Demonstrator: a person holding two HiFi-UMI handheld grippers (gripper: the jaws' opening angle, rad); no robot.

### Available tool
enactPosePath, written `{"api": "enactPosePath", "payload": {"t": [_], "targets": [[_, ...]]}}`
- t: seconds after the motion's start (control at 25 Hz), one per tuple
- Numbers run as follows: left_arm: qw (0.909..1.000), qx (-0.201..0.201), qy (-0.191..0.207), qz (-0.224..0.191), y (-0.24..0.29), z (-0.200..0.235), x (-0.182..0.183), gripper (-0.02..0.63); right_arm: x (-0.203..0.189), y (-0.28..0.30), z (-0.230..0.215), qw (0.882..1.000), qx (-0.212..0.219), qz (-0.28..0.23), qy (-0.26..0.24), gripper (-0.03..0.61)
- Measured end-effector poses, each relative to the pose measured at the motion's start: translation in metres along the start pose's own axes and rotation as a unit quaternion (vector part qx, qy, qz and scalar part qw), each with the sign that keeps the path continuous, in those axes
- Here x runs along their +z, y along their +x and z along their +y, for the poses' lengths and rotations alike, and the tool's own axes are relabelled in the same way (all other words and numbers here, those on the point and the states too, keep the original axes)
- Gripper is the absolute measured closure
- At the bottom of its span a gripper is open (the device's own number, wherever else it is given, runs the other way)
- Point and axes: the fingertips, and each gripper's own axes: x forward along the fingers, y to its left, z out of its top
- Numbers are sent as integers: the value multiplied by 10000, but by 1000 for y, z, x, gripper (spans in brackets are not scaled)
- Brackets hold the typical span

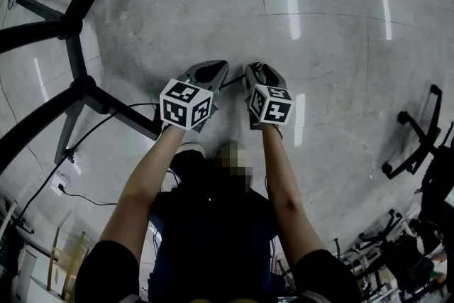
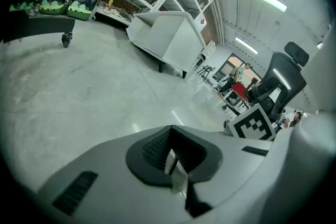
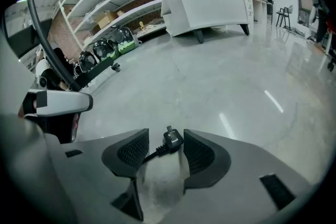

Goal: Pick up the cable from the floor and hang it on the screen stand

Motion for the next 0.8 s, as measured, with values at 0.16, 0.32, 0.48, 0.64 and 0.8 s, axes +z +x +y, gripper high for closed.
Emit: {"api": "enactPosePath", "payload": {"t": [0.16, 0.32, 0.48, 0.64, 0.8], "targets": [[10000, 7, -51, -11, 1, 5, -2, 611, -5, 4, -3, 9995, -192, 53, -253, 373], [10000, 20, -55, -18, 1, 9, -3, 611, -6, 6, -8, 9983, -417, 5, -411, 397], [9999, 42, -123, -42, -2, 10, -4, 611, -7, 6, -8, 9980, -478, 7, -423, 408], [9999, 51, -131, -42, -3, 8, -4, 611, -1, 7, -4, 9987, -388, -66, -330, 470], [9999, 52, -136, -31, -4, 5, -2, 611, 4, 7, 5, 9992, -223, -49, -325, 477]]}}
